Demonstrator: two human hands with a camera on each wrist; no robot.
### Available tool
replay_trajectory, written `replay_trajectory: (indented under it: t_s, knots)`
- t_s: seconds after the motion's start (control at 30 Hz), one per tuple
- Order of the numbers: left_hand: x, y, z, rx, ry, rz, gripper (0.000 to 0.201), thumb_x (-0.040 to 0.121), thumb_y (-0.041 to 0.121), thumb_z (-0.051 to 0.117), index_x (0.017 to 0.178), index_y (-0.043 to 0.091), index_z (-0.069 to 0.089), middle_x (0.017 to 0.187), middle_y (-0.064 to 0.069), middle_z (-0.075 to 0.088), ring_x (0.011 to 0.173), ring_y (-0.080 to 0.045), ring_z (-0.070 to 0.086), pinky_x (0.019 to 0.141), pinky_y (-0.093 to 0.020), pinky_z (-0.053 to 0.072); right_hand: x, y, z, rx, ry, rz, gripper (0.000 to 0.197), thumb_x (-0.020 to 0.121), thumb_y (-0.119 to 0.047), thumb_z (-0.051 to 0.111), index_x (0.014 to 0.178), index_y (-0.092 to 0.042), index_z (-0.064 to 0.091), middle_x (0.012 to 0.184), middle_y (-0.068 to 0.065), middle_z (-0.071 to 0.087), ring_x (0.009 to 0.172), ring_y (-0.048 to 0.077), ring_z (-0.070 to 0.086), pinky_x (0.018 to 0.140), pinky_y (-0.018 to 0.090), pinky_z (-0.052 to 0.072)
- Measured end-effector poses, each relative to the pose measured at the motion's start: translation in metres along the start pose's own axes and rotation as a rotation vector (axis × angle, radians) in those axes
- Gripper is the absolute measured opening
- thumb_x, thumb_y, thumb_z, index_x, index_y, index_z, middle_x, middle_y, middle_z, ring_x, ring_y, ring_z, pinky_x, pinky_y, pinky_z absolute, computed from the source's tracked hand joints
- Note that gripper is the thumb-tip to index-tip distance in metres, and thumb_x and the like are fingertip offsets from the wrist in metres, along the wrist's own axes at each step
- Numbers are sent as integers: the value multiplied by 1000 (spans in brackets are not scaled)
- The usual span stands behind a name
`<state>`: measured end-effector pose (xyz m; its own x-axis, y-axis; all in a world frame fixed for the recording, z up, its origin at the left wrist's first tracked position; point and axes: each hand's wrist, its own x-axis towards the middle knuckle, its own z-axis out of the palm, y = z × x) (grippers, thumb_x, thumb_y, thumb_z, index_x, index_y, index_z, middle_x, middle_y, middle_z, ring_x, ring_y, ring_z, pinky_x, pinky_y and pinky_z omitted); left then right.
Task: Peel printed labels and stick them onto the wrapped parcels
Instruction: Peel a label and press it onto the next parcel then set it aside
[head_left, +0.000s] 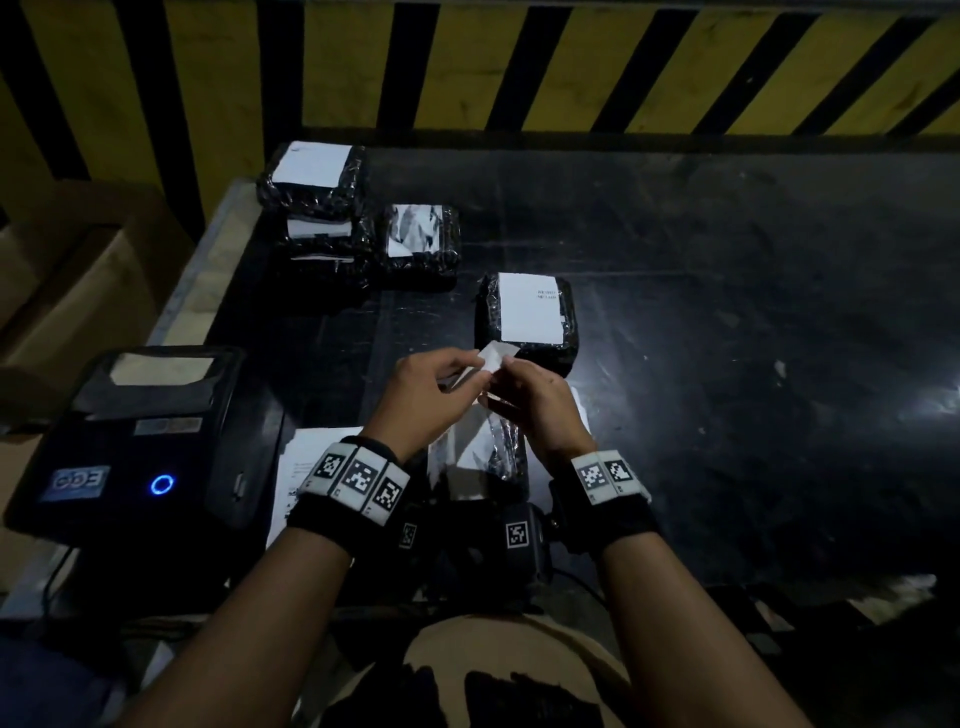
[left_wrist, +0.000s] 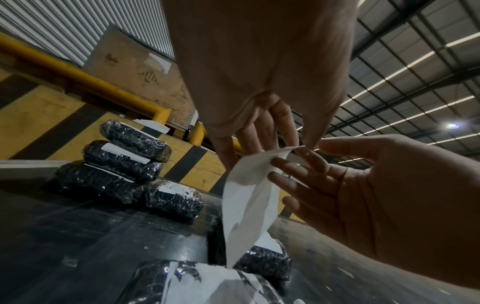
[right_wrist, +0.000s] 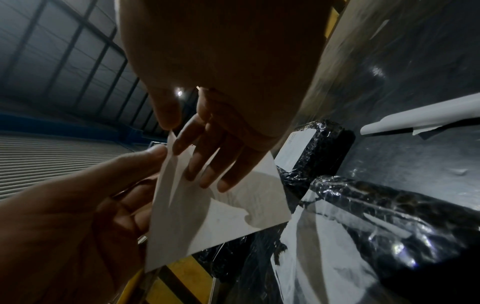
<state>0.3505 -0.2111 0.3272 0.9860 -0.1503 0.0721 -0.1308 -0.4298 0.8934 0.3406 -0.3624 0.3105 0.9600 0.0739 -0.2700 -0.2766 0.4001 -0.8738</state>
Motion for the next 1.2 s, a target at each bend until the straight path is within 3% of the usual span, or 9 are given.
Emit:
replay_trajectory:
  t_s: [0.13, 0.43, 0.63, 0.8, 1.1, 1.2]
  knots:
    - [0, 2, 0, 3, 4, 15, 20, 85, 22, 70, 105, 21, 71, 107, 5, 71, 102, 1, 64, 94, -20, 51, 3, 0, -3, 1, -20, -11, 20, 97, -15, 52, 80, -11, 63, 77, 2, 72, 81, 16, 69, 89, 37, 52]
    - [3, 7, -1, 19, 54, 78, 15, 85, 21, 69, 99, 19, 74, 96, 7, 73, 94, 0, 67, 90, -24, 54, 6, -1, -5, -44, -44, -53, 17, 97, -11, 52, 89, -8, 68, 83, 3, 75, 83, 15, 71, 73, 25, 54]
    - [2, 7, 1, 14, 44, 71, 15, 86, 19, 69, 100, 19, 73, 97, 6, 73, 95, 0, 67, 90, -23, 54, 3, -3, -6, -109, -60, -86, 18, 97, -11, 53, 87, -11, 69, 86, 4, 74, 87, 17, 70, 84, 30, 56]
    - [1, 8, 1, -5, 56, 65, 14, 85, 17, 69, 98, 19, 74, 94, 8, 72, 94, 0, 67, 90, -21, 53, 4, -3, -6, -158, -66, -108, 17, 96, -11, 54, 87, -12, 68, 86, 4, 74, 86, 15, 71, 83, 29, 56]
    - [2, 4, 1, -12, 61, 75, 13, 84, 15, 70, 96, 18, 74, 92, 7, 73, 89, 2, 68, 86, -19, 54, 8, 1, -11, -220, -135, -114, 15, 98, -9, 50, 100, -7, 65, 93, 3, 73, 90, 11, 71, 84, 29, 54]
    - [1, 4, 1, -17, 56, 62, 13, 83, 16, 70, 95, 18, 74, 92, 7, 73, 89, 1, 68, 86, -18, 54, 8, 2, -11, -252, -146, -123, 16, 99, -9, 49, 101, -6, 64, 93, 6, 71, 88, 10, 70, 88, 33, 53]
